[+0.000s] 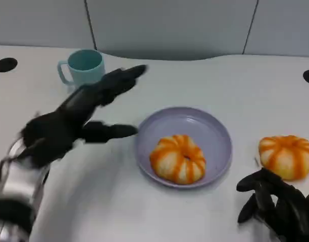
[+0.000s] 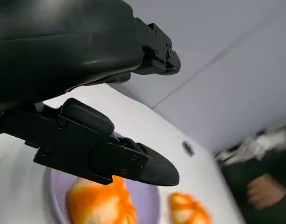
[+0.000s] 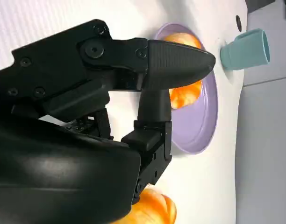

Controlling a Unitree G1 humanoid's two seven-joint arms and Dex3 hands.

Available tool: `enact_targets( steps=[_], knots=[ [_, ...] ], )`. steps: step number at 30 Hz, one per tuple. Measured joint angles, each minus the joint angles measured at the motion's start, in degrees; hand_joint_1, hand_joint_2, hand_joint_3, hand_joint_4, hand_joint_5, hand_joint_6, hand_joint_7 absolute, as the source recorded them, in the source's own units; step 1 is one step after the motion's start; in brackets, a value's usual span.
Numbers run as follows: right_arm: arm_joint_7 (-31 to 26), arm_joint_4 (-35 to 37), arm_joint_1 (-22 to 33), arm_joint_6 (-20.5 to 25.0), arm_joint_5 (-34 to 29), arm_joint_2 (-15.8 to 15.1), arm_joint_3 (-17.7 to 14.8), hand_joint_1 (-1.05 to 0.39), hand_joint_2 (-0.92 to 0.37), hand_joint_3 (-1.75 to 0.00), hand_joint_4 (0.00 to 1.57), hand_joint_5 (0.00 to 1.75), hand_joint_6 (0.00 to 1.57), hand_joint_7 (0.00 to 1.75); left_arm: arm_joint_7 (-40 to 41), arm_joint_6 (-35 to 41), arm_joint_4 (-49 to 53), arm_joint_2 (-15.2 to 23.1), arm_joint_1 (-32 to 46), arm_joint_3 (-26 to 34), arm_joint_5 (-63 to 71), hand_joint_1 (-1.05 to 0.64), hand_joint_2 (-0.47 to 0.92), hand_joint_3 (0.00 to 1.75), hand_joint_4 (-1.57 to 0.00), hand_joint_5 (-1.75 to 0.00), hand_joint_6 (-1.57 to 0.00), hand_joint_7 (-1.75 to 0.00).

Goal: Grasp the bread from the table and place it into the plate.

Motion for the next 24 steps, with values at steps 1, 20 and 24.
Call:
enact_targets(
  steps=[1, 20, 24],
  knots=[
    [0.1, 0.0, 0.0, 0.0, 0.0, -0.1, -0.1, -0.30, -0.92, -0.57, 0.57, 1.73, 0.44, 1.51, -1.8, 2.3, -3.7, -0.5, 4.3, 2.0, -4.6, -0.70, 0.92, 0.19, -0.52, -0.35, -0.44, -0.11],
    [0.5, 0.1, -0.5, 2.0, 0.7, -1.7, -0.7, -0.29, -0.92, -0.56, 0.56, 1.73, 0.44, 1.51, -8.1, 36.8, -30.5, -6.0, 32.3, 13.3, -24.9, -0.66, 0.92, 0.34, -0.41, -1.58, -0.48, -0.95],
    [0.6, 0.0, -0.5, 2.0, 0.7, -1.7, -0.7, -0.29, -0.92, -0.56, 0.56, 1.73, 0.43, 1.51, -8.1, 37.2, -30.6, -6.5, 32.3, 13.6, -24.6, -0.66, 0.92, 0.34, -0.41, -1.58, -0.48, -0.96]
  ],
)
